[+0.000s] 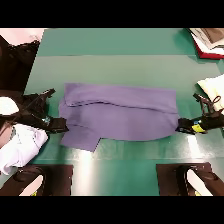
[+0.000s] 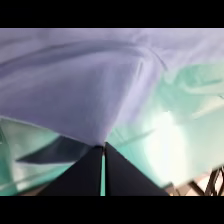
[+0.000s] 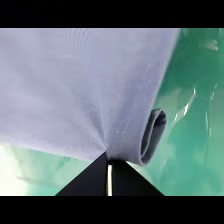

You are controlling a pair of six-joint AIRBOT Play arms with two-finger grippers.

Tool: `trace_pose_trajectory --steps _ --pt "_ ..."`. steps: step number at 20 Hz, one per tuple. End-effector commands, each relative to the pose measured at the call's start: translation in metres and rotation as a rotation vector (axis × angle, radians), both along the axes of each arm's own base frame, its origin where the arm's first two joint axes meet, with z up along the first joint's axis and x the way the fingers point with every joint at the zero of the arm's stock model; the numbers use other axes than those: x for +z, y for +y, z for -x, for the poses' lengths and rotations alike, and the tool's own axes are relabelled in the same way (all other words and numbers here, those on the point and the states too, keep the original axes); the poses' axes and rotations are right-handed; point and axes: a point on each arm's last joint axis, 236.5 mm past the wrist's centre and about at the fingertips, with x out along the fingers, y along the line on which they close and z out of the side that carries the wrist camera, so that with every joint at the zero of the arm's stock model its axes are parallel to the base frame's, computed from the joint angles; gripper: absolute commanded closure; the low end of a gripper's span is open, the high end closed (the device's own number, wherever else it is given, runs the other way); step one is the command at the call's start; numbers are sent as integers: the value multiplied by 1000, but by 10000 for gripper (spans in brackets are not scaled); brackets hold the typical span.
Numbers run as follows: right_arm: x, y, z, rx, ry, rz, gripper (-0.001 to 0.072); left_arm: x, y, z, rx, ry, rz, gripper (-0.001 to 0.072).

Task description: Fold the shirts.

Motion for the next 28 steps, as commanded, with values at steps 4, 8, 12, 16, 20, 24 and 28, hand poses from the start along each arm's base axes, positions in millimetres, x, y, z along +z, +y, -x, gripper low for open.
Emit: trace_pose_trajectory --steps 4,8,12,16,20,24,28 --pt "56 -25 17 -124 -97 47 695 87 -15 -17 -61 -157 72 680" --pt "64 -32 -17 -124 -141 42 694 96 -10 -65 25 -330 59 681" --pt "59 -27 -82 -66 -224 57 694 102 -6 -126 87 -516 51 680" --pt "42 -26 -127 -39 -194 51 694 71 -1 -171 125 -532 21 680" --pt "23 -36 -165 -57 -184 53 694 39 4 -211 179 -546 -2 680" --pt "-1 -40 -182 -62 -141 46 694 -2 6 -229 201 -494 -24 679" --pt "-12 -45 -195 -79 -159 55 692 -18 9 -238 216 -484 -36 679"
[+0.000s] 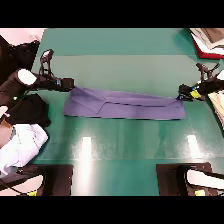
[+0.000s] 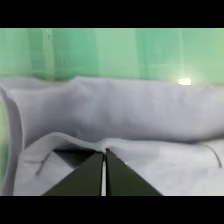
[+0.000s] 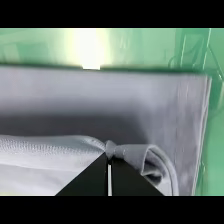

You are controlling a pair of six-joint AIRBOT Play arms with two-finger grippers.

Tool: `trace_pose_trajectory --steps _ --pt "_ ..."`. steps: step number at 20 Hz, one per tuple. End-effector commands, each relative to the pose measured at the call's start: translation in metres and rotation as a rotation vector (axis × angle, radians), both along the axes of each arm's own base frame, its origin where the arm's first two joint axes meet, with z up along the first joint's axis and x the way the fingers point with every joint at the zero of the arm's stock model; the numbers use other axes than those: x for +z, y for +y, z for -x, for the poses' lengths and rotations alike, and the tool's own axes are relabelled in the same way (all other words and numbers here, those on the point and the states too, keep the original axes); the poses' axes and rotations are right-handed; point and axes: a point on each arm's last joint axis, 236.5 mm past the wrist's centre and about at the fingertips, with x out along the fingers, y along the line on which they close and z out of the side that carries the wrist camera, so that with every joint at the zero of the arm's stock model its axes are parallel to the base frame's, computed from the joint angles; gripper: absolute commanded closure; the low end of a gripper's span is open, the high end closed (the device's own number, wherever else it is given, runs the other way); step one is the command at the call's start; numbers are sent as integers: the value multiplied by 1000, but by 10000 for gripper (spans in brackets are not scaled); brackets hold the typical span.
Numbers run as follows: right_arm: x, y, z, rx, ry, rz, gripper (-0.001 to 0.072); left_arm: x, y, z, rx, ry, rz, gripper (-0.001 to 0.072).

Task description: Fold the shirts.

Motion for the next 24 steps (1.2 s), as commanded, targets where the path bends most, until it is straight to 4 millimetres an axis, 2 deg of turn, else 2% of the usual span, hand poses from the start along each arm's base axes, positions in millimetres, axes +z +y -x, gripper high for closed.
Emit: trace_pose_trajectory --steps 1,3,4,5,6,7,10,11,13,15,16,21,24 --pt "-9 -5 -15 -15 -24 10 692 -12 4 -12 23 -9 -8 678" --pt "-8 -6 -20 -23 -44 14 691 -10 5 -17 34 -29 -8 678" --pt "-8 -6 -20 -23 -45 13 677 -9 5 -18 36 -34 -8 625" --pt "-6 -8 -19 -28 -47 13 507 -8 5 -18 37 -37 -7 341" --pt "-2 -11 -18 -35 -47 12 189 -5 4 -18 32 -37 -6 85" --pt "4 -15 -16 -41 -48 10 69 -1 3 -18 20 -32 -5 59" --pt "27 -30 7 18 -23 13 74 18 -6 -14 -22 -15 11 71" --pt "28 -37 19 28 6 4 75 22 -10 -12 -31 -6 25 253" --pt "24 -55 42 36 64 -17 75 21 -15 -7 -41 19 49 669" --pt "11 -75 56 -6 76 -37 75 21 -19 -2 -49 39 66 672" --pt "4 -78 59 -24 65 -74 76 21 -22 1 -56 53 77 678" --pt "-35 -68 58 -69 39 -357 84 22 -37 16 -123 93 122 678" --pt "-53 -62 52 -39 70 -408 85 22 -52 23 -159 98 123 679"
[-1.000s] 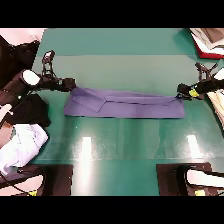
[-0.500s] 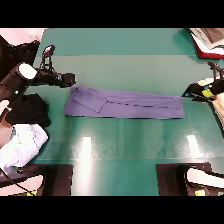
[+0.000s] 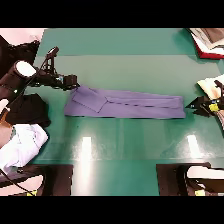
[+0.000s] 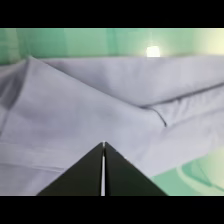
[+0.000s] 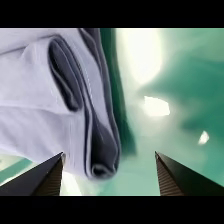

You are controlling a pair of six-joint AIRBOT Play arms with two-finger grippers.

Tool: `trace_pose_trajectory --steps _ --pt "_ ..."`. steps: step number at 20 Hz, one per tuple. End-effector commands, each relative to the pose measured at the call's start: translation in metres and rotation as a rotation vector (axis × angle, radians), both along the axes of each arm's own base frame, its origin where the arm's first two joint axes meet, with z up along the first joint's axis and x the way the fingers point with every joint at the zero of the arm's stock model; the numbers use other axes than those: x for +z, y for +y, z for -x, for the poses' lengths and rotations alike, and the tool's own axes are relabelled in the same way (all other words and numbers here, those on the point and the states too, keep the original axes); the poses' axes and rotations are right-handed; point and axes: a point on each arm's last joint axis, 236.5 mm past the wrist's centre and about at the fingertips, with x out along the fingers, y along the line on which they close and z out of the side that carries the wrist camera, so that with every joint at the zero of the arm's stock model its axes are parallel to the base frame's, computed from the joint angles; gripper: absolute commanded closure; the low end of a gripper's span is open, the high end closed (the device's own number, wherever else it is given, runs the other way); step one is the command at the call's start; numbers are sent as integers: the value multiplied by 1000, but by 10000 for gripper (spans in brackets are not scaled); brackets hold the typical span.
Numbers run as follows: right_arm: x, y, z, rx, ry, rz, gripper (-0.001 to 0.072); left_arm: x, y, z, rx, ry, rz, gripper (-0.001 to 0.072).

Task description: Fold the shirts.

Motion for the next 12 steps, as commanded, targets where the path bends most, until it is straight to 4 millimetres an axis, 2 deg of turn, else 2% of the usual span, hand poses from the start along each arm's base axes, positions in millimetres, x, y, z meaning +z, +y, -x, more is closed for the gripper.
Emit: trace_pose_trajectory --steps 1,6,8,11,12 --pt "-17 12 -8 37 -5 -104 85 1 -23 11 -61 4 13 679" --pt "-24 36 -27 69 -27 -163 116 9 -76 21 -141 -68 16 679" --pt "-27 43 -30 95 -36 -150 168 12 -99 27 -173 -96 24 680" --pt "-28 52 -35 124 -47 -138 363 -1 -130 38 -208 -77 33 680" --pt "-28 55 -35 132 -46 -140 466 -10 -139 42 -219 -53 32 680"
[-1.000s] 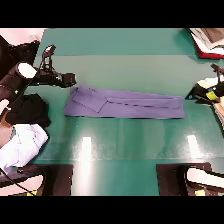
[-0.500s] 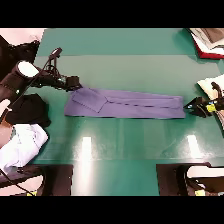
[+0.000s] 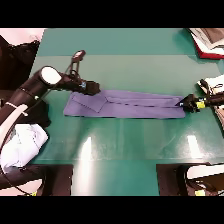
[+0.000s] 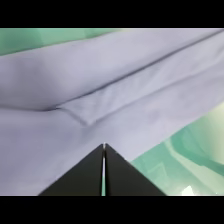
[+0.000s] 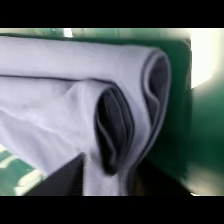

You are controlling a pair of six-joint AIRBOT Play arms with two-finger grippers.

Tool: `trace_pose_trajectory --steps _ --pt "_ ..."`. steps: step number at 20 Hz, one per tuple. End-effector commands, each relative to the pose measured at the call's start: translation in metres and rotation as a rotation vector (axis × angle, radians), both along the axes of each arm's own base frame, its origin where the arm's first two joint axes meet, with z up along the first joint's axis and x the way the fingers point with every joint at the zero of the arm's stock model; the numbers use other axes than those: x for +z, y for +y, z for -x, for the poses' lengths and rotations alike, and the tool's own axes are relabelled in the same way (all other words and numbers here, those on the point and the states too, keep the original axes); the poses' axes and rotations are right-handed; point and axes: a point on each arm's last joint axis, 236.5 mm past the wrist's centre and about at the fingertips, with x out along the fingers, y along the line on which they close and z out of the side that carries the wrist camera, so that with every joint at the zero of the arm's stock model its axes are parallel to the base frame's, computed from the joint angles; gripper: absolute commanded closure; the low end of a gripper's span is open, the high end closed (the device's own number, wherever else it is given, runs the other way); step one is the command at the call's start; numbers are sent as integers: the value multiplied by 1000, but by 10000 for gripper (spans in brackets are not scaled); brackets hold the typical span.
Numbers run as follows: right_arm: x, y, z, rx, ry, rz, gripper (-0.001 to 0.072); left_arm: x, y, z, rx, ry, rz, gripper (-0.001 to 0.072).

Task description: Fold the shirts.

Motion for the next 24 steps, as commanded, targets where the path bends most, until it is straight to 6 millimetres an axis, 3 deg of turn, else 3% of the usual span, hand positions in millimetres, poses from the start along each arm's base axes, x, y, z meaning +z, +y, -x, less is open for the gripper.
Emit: trace_pose_trajectory --steps 1,2,6,10,13,16,21,24 --pt "0 13 -4 45 -18 -2 551 -20 -36 13 -35 39 4 680" --pt "2 20 -3 85 -38 -14 697 -29 -45 16 -55 55 -3 680" --pt "62 53 -23 66 -192 -218 693 -46 -90 17 -135 71 -12 680" --pt "135 79 -30 103 -331 -190 693 -67 -133 7 -200 83 -20 680" --pt "199 107 -30 174 -445 -143 693 -97 -140 6 -218 158 -49 680" --pt "243 129 -26 237 -526 -71 693 -110 -141 3 -208 169 -55 680" --pt "259 158 -18 325 -538 -26 693 -106 -142 4 -217 167 -53 680" --pt "258 173 -14 346 -520 -32 694 -80 -136 0 -270 145 -71 680"
